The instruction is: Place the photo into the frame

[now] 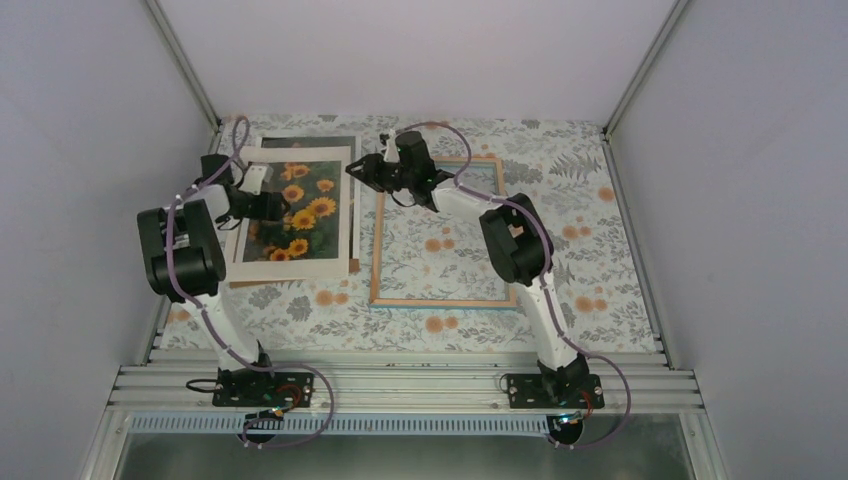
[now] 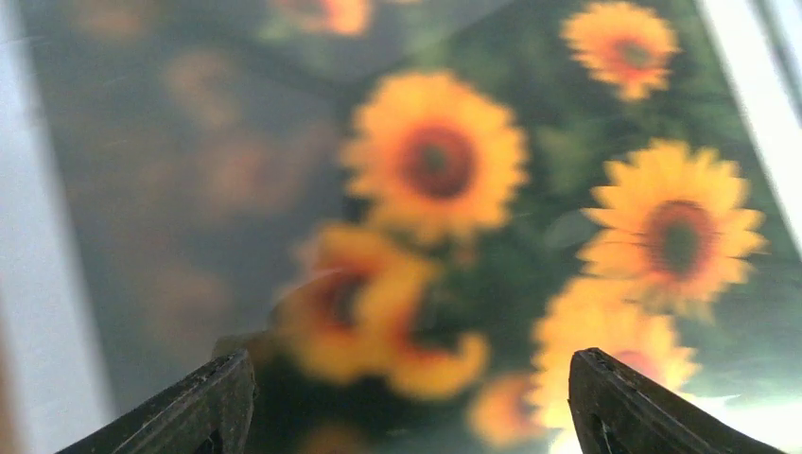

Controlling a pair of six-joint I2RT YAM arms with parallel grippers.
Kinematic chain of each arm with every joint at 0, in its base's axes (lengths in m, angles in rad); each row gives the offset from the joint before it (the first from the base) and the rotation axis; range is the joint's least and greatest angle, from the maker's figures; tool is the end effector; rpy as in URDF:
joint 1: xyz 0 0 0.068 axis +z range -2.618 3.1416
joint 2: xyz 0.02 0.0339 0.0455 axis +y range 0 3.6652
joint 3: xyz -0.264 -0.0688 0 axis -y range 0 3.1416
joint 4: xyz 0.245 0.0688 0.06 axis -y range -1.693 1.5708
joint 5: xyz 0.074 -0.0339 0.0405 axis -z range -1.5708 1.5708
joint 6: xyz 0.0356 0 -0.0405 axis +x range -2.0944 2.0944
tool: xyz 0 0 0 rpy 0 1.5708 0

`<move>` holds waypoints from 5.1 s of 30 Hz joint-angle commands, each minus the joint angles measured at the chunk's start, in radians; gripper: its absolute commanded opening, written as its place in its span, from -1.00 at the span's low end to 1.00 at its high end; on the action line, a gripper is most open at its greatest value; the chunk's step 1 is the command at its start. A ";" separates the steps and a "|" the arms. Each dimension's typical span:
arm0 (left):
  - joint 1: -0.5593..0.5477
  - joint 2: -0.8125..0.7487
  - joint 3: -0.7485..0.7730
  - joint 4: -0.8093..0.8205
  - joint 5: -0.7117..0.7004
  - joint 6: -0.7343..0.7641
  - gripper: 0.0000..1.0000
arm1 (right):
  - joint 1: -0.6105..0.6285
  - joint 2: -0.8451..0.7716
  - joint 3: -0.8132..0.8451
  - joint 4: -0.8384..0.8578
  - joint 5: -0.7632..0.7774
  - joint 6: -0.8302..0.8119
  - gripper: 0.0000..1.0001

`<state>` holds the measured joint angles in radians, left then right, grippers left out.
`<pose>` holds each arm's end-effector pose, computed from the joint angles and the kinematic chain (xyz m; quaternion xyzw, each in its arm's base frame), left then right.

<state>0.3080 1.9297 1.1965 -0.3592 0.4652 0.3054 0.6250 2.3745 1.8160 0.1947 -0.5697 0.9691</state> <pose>0.3704 0.1011 0.1474 0.0534 0.9454 -0.1439 0.2874 0.4322 0.3355 0.1808 -0.0218 0.8058 0.5513 0.2151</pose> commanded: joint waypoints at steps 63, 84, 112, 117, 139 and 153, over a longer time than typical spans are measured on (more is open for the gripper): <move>-0.007 0.027 0.074 -0.016 0.019 -0.029 0.78 | 0.020 0.040 0.012 -0.437 0.094 -0.169 0.62; -0.007 0.103 -0.035 0.012 0.035 -0.018 0.70 | 0.006 0.114 -0.070 0.009 -0.136 0.103 0.23; -0.014 0.112 -0.050 0.012 0.078 0.001 0.62 | 0.014 0.141 -0.124 0.420 -0.172 0.352 -0.44; -0.018 0.112 -0.055 0.011 0.091 0.003 0.60 | 0.022 0.183 -0.113 0.396 -0.153 0.459 -0.34; -0.033 0.107 -0.067 0.011 0.120 0.002 0.48 | 0.051 0.224 -0.006 0.275 -0.100 0.399 -0.36; -0.036 -0.117 -0.021 -0.058 0.176 0.018 0.83 | 0.036 0.113 0.001 0.221 -0.176 0.212 -0.93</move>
<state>0.2768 1.9259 1.1717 -0.3286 0.6044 0.3172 0.6716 2.5763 1.8400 0.3874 -0.6853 1.2701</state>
